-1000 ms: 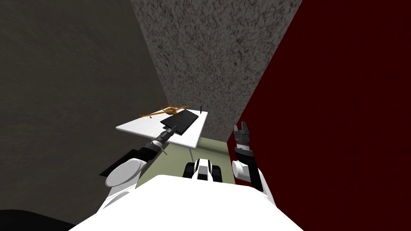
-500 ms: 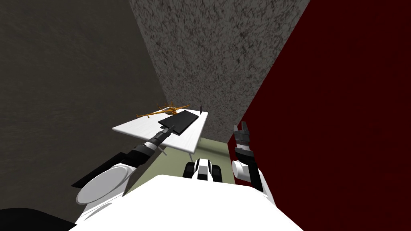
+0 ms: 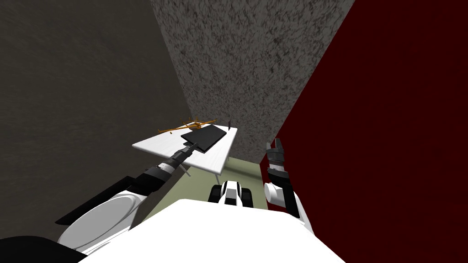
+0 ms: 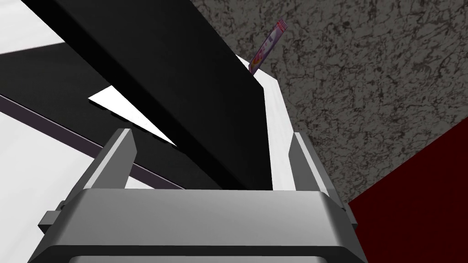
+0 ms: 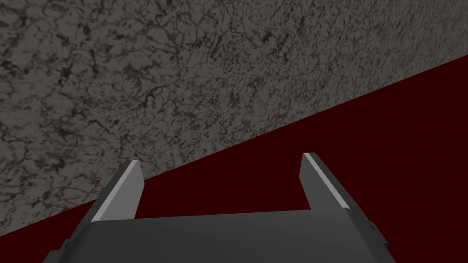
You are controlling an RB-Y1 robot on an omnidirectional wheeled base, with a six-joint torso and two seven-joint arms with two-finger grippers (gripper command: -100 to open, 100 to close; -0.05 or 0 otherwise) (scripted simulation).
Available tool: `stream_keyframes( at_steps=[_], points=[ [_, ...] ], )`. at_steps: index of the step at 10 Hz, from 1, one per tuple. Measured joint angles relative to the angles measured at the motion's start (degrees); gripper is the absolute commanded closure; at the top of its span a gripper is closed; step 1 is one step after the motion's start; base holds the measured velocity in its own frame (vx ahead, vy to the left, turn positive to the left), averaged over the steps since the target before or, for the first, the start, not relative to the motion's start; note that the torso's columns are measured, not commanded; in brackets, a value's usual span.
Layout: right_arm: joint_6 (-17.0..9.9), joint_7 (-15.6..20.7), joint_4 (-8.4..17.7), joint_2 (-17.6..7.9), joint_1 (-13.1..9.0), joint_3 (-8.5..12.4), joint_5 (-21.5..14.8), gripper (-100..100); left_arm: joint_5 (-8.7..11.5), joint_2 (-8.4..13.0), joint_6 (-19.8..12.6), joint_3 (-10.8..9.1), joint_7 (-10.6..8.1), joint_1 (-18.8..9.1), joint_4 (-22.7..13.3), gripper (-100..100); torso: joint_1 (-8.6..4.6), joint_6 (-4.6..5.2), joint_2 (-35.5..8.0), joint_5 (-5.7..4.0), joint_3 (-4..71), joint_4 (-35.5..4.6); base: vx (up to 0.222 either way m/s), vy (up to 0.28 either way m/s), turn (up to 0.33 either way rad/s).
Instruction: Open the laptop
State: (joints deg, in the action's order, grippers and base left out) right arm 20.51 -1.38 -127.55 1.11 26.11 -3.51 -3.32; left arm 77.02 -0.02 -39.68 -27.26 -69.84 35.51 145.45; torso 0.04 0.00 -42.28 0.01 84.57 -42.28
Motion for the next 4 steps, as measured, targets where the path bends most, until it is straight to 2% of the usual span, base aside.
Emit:
stream_keyframes(
  at_steps=[4],
  points=[
    [0.00,0.00,0.00,0.00,0.00,0.00,0.00,0,0.00,0.00,0.00,0.00,0.00,0.00,0.00,0,-0.05,0.00,-0.01,-0.02,-0.01,0.00,0.000,0.000,0.000]
  ],
)
